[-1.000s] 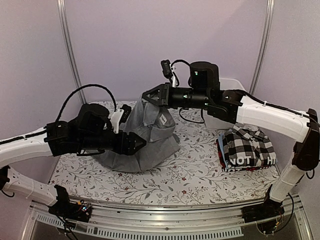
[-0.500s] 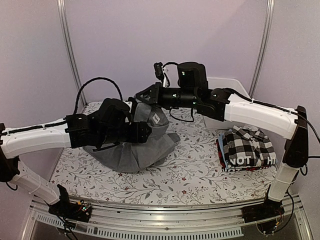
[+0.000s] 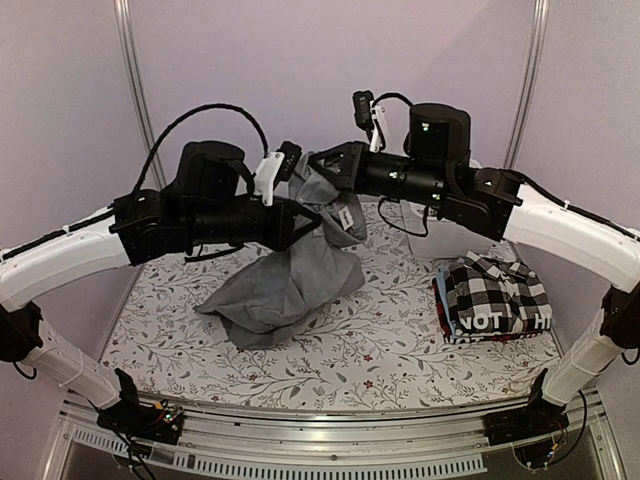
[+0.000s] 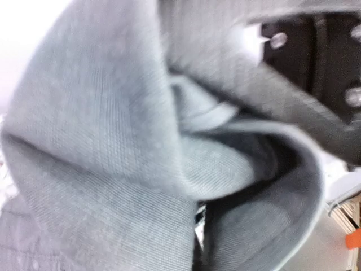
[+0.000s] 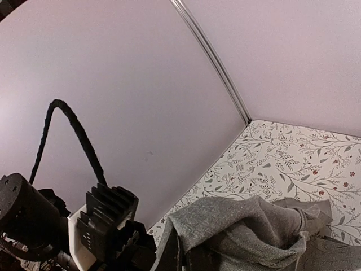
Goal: Fold and stack the long sleeve shirts
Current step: Flatten out the crumpled shirt at the center of the board.
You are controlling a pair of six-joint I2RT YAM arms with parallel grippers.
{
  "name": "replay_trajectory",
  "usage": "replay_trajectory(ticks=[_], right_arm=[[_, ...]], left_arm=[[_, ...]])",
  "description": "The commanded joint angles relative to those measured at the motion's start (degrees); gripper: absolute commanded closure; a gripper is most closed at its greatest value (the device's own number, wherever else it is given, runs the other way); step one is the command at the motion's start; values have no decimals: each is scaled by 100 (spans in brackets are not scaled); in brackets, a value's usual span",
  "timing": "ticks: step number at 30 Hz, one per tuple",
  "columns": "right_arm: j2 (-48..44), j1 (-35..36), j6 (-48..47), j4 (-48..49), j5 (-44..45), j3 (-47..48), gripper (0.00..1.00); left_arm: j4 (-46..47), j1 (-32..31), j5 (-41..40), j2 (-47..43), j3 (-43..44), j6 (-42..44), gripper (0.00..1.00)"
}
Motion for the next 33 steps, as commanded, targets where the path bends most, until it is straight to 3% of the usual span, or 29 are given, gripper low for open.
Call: replay_trajectory(ticks=[1,5,7,10,15,17,20,22,24,25,27,33], right_arm=[[-1096,29,-903,250,723,-278,100],[-1634,46,-1337,248,747,-150,100],[-1643,46,-1421,10,881,85,100],[-1225,-29,-1426,-667,1197,527,100],[14,-996,-940,-1023,208,694,100],[656,-1408,-663,-997,-20,760,100],[1786,-1898,-281,-992,-392,1240,100],[2424,-2076,-156,-1057,-564,1666,100],[2994,-2148,-110,-1202,-658,2096,99],[3214,-2156,-123,-1297,-660,2305,94],[3491,-2163,-225,-1538,-699,2601,70],[3255,-2151,-549,-1922,-277,2390,37]], left_arm=[[216,-236,1884,266,1392,1067,100],[163,-189,2289,493,2270,1171,100],[224,166,2540,529,2305,946,100],[368,1054,2766,601,1866,419,100],[945,2744,3723,1089,749,-918,100],[876,3287,3708,1483,627,-1022,80],[834,3744,3816,1927,625,-1039,41],[670,3781,3588,1878,680,-920,24],[527,3750,3408,1727,610,-839,13],[447,3739,3389,1650,536,-802,13],[342,3651,3383,1438,274,-724,12],[49,2614,2821,942,-543,-622,16]])
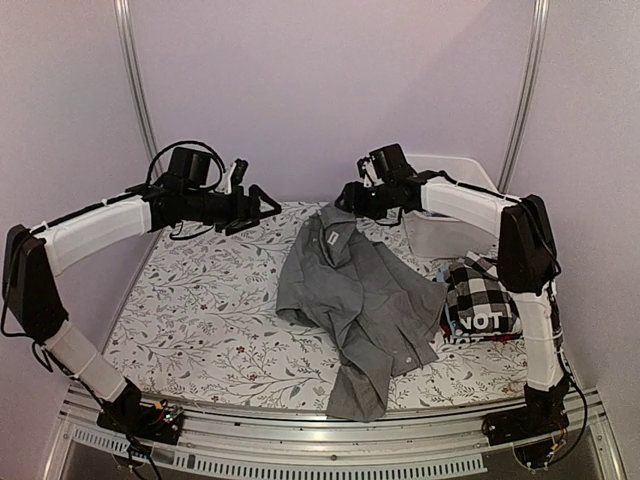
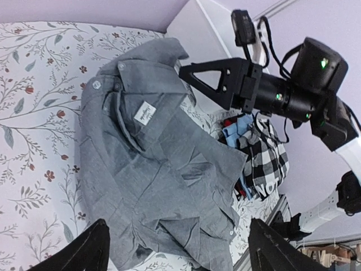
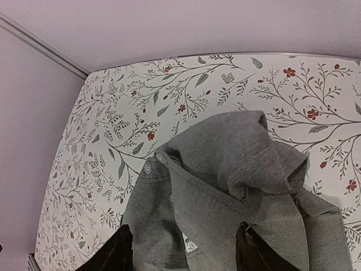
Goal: Fold and stack the long sleeve shirts
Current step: Flatten out the crumpled shirt at the center of the board.
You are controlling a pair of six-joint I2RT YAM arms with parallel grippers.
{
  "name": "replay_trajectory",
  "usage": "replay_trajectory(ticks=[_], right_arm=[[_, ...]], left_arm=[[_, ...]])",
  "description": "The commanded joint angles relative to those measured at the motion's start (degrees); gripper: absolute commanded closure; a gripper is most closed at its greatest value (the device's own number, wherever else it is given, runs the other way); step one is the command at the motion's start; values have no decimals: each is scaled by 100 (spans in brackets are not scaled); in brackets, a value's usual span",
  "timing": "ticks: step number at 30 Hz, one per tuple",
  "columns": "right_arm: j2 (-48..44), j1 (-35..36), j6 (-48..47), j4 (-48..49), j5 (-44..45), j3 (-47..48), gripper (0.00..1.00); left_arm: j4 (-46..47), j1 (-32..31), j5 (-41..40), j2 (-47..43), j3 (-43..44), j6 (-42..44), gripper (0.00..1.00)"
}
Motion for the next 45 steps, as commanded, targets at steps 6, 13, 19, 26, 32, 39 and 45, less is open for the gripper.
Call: replay_trajectory(ticks=[6,13,19,26,32,39,45], right_arm=[[-1564,146,-441,-195,762,-1009,16],[-2556,378,-462,-111,1187,-2064,3],[-3247,759,-461,-52,1466,-2907,2],[-3808,986,-197,78,1632,-3931,2],[-4014,1079,11,188,1697,-4469,2],[-4123,1123,133,313,1732,-4820,2],[-4066,1144,146,321,1773,-4939,2]], left_arm=[[-464,-2069,-1184,-113,-674,-14,19],[-757,-3019,-1853,659,-173,-35,20],[-1136,-3420,-2104,1432,304,45,27],[-1152,-3593,-2012,2076,572,133,42],[-1188,-3632,-1949,2302,653,188,54],[-1202,-3626,-2138,2217,581,195,99],[-1365,-3437,-2771,1523,389,61,100]])
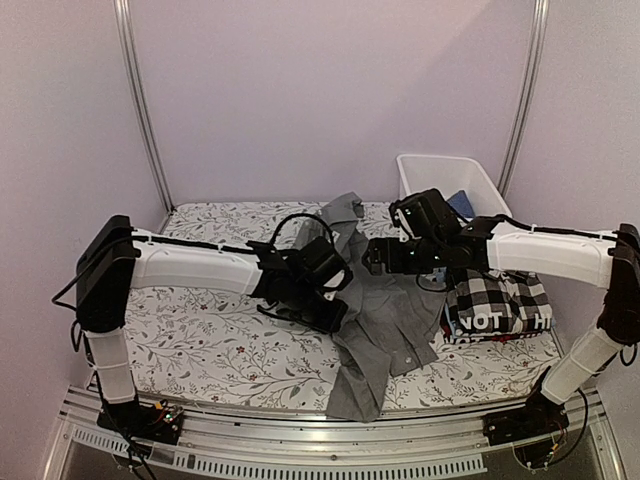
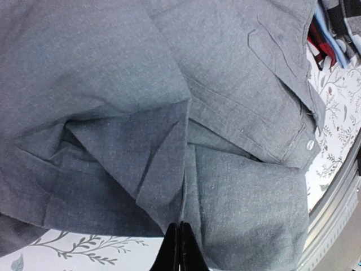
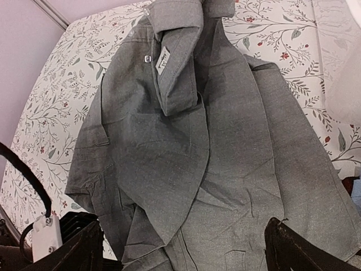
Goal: Fold and stack the long sleeve shirts
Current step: Flatten out the crumpled shirt at the center of the board.
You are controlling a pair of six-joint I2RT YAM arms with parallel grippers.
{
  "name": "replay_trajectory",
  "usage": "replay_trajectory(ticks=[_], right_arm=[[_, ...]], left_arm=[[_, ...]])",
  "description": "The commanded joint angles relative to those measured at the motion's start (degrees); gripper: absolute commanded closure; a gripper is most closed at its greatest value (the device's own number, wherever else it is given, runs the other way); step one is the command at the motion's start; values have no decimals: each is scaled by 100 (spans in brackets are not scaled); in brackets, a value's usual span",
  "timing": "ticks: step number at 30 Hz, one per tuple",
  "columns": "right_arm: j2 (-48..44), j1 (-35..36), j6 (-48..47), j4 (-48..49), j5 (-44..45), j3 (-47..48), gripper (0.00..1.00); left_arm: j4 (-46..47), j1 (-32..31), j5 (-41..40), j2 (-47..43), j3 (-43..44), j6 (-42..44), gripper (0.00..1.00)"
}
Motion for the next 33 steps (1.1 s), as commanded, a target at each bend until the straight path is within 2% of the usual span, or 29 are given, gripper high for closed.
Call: replay_trajectory(ticks=[1,4,7,12,18,21,24,26,29,32,33], right_arm=[[-126,59,67,164,152,-175,2],[-91,70,92,169,186,-263,2],[-15,68,106,226,185,-320,2],[245,109,81,335,91,-276,2],[769,266,20,309,70,-74,2],[987,354,-31,190,92,6,2],[1148,414,-55,4,135,51,2],[1225,435,-40,-116,212,49,2],[1229,446,-8,-240,347,-20,2],[1148,446,-3,-266,384,-109,2],[1144,446,-7,-271,369,-120,2]], left_arm=[[-202,195,-706,-846,-188,-118,100],[-292,599,-1052,-1540,-487,-179,100],[-353,1273,-1110,-2226,-833,-147,100],[-256,3165,-610,-2813,-1169,125,100],[-32,5179,122,-2330,-750,281,100],[5,5660,496,-1719,-285,354,100],[-306,5742,753,-1077,375,438,100],[-275,5738,782,-936,576,416,93],[-264,5710,731,-884,771,427,66],[-336,5532,533,-966,883,521,43],[-363,5424,454,-1021,886,538,40]])
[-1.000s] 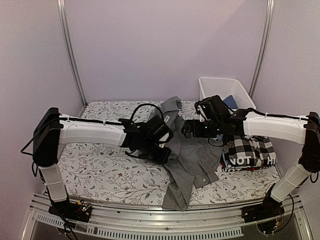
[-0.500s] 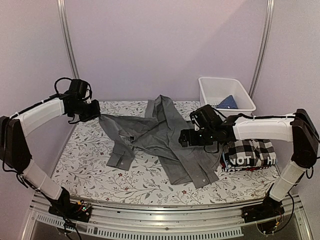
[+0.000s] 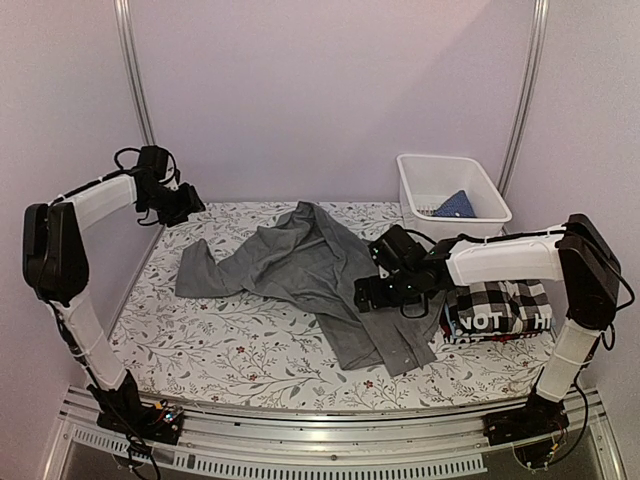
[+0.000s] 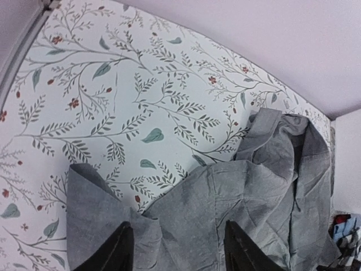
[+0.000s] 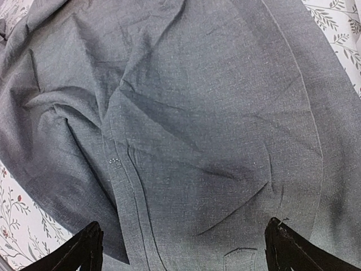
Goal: Fold and stack the long sleeve shirts
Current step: Flatten out the crumpled shirt at the center of the board.
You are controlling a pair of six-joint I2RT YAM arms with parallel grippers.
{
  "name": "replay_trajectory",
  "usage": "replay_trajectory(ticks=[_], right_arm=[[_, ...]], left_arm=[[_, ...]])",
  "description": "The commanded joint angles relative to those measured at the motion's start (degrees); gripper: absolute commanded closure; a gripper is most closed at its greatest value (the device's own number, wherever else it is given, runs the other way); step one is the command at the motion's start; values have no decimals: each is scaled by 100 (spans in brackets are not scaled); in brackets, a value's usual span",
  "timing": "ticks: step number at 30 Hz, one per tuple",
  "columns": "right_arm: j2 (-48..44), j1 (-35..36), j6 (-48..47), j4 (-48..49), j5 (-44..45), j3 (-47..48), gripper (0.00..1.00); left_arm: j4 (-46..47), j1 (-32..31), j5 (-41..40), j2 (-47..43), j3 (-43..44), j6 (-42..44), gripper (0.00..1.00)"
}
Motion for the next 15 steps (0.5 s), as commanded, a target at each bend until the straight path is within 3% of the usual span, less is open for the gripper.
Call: replay_trajectory(ticks=[1,9,15], right_arm=[[-35,31,-16,-167,152,-33,2],[105,31,-72,-372,274,-138,1],[223,31,-13,-441,279,-179,1]], left_arm=[[-94,-393,-128,-265,203,199,39],[444,-2062,193,-561,-533,-246,40],[940,-3203,568,225,-368,-621,42]])
